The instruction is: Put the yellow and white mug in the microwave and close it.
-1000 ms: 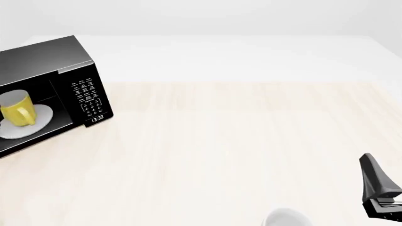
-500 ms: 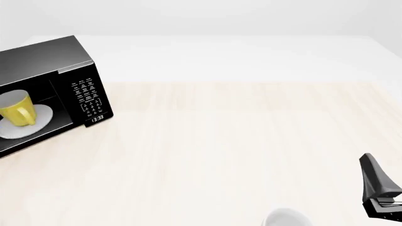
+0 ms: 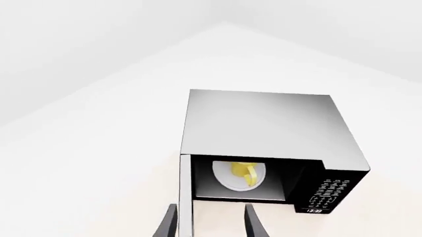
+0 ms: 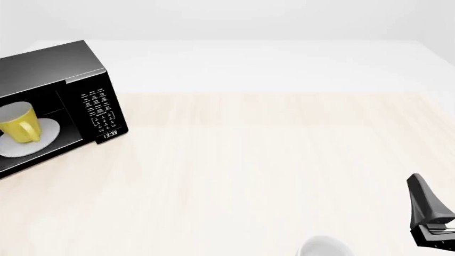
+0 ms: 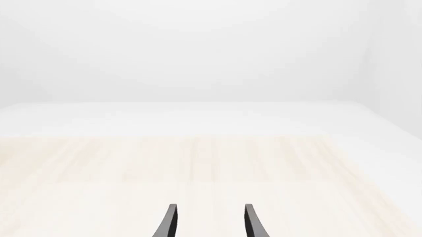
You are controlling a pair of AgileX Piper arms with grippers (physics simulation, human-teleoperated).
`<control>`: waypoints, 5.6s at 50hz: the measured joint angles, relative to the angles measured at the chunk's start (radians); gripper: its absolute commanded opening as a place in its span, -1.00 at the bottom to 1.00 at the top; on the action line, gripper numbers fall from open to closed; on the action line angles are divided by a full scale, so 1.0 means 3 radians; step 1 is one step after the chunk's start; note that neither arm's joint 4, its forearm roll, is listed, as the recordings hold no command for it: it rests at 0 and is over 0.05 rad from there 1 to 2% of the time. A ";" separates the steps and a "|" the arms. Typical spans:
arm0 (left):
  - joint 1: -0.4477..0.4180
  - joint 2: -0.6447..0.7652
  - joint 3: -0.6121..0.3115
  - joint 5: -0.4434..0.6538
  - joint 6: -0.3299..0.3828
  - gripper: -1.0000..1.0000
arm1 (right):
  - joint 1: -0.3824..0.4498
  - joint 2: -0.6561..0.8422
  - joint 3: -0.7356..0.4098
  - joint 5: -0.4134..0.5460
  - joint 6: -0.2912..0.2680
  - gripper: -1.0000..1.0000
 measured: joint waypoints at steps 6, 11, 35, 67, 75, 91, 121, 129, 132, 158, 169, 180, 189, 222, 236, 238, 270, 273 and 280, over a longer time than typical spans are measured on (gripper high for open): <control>0.0179 0.0055 -0.0038 0.0009 -0.0015 1.00 | -0.0001 0.0000 0.0000 0.0000 0.0001 1.00; 0.0335 0.0120 -0.0063 0.0014 -0.0037 1.00 | -0.0002 0.0000 0.0000 0.0000 0.0001 1.00; 0.1056 0.0458 -0.0073 -0.0065 -0.0056 1.00 | -0.0005 0.0001 0.0000 -0.0001 0.0001 1.00; 0.1667 0.0995 0.0261 -0.0487 0.0112 1.00 | -0.0008 0.0003 0.0000 -0.0002 0.0001 1.00; 0.1762 0.1173 0.0355 -0.0604 0.0167 1.00 | -0.0008 0.0003 0.0000 -0.0002 0.0001 1.00; 0.1711 0.1425 0.0527 -0.0717 0.0211 1.00 | -0.0008 0.0003 0.0000 -0.0002 0.0001 1.00; 0.1363 0.1826 0.0808 -0.0999 0.0279 1.00 | -0.0010 0.0004 0.0000 -0.0002 0.0001 1.00; 0.1273 0.1916 0.0850 -0.1091 0.0305 1.00 | -0.0011 0.0005 0.0000 -0.0002 0.0000 1.00; 0.1233 0.1952 0.0869 -0.1123 0.0317 1.00 | -0.0012 0.0005 0.0000 -0.0003 0.0000 1.00; 0.0758 0.2073 0.0954 -0.1250 0.0241 1.00 | -0.0014 0.0006 0.0000 -0.0003 0.0000 1.00; 0.0596 0.2044 0.0972 -0.1273 0.0193 1.00 | -0.0014 0.0006 0.0000 -0.0003 0.0000 1.00; 0.0364 0.1967 0.1012 -0.1308 0.0128 1.00 | -0.0014 0.0006 0.0000 -0.0003 0.0000 1.00; 0.0232 0.1969 0.1021 -0.1353 0.0079 1.00 | -0.0014 0.0006 0.0000 -0.0003 0.0000 1.00; -0.0085 0.2149 0.0802 -0.1470 -0.0039 1.00 | -0.0017 0.0008 0.0000 -0.0004 0.0000 1.00; -0.0164 0.2253 0.0671 -0.1531 -0.0048 1.00 | -0.0018 0.0009 0.0000 -0.0005 -0.0001 1.00; -0.0170 0.2270 0.0656 -0.1540 -0.0048 1.00 | -0.0018 0.0009 0.0000 -0.0005 -0.0001 1.00; -0.0265 0.2601 0.0392 -0.1681 -0.0024 1.00 | -0.0019 0.0009 0.0000 -0.0005 -0.0001 1.00; -0.0264 0.2628 0.0369 -0.1692 -0.0017 1.00 | -0.0019 0.0009 0.0000 -0.0005 -0.0001 1.00; -0.0242 0.2709 0.0308 -0.1733 0.0004 1.00 | -0.0020 0.0009 0.0000 -0.0005 -0.0001 1.00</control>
